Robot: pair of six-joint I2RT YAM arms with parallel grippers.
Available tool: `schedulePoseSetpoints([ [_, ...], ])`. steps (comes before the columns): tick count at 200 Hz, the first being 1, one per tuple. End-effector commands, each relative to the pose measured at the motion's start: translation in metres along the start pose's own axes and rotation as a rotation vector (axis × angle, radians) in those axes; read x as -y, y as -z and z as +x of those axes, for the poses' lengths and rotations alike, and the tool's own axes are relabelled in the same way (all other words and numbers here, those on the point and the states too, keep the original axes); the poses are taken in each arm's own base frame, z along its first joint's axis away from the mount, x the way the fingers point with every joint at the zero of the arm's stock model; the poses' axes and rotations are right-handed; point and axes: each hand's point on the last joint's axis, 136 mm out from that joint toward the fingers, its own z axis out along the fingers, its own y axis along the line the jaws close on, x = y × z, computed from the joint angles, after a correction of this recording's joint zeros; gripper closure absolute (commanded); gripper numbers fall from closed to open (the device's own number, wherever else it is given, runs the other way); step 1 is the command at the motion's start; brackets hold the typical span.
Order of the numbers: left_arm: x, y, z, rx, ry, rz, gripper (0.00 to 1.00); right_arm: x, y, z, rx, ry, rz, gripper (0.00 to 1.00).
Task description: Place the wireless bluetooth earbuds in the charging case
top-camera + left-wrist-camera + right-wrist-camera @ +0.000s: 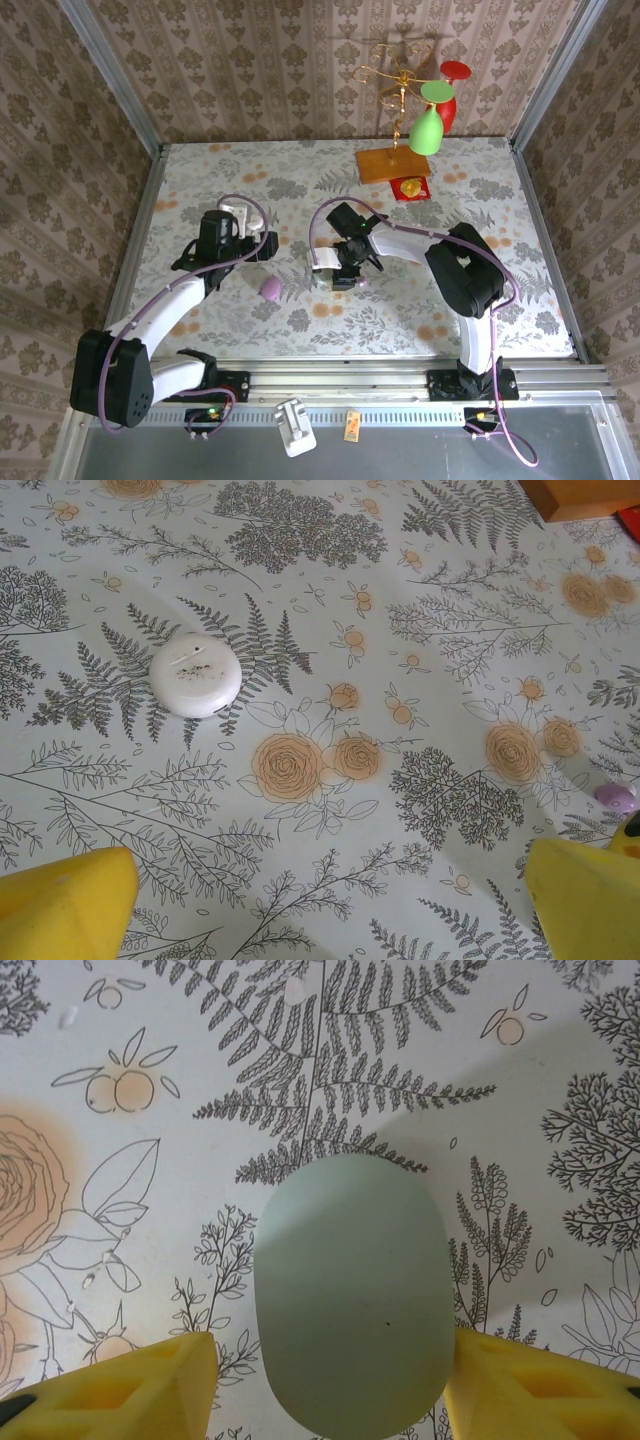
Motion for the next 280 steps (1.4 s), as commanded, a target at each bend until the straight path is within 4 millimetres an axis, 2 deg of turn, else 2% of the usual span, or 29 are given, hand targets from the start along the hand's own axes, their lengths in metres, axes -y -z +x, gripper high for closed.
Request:
schedulePoseSetpoints([
  [1,0.003,0.002,-0.003,0.023,-0.027,0.016,0.0,-0.001,-0.002,0.005,-0.035,0.007,-0.014,0.43],
  [55,0.005,0.002,-0.003,0.025,-0.033,0.027,0.0,-0.001,0.001,0.001,-0.015,-0.002,-0.012,0.53],
  [107,0.008,0.003,-0.001,0.03,-0.049,0.042,0.0,-0.001,0.006,-0.002,0.004,-0.025,0.002,0.55],
  [148,0.029,0.007,0.002,0.043,-0.115,0.14,0.0,-0.005,0.017,-0.005,0.045,-0.061,0.002,0.59],
  [180,0.035,0.008,0.0,0.069,-0.123,0.171,0.0,-0.006,0.018,-0.003,0.048,-0.062,0.01,0.53],
  [252,0.035,0.011,-0.004,0.082,-0.141,0.171,0.0,-0.004,0.004,-0.001,-0.012,-0.032,-0.001,0.43],
  [280,0.035,0.011,-0.004,0.085,-0.143,0.172,0.0,-0.005,0.001,-0.005,-0.015,-0.021,-0.003,0.42],
])
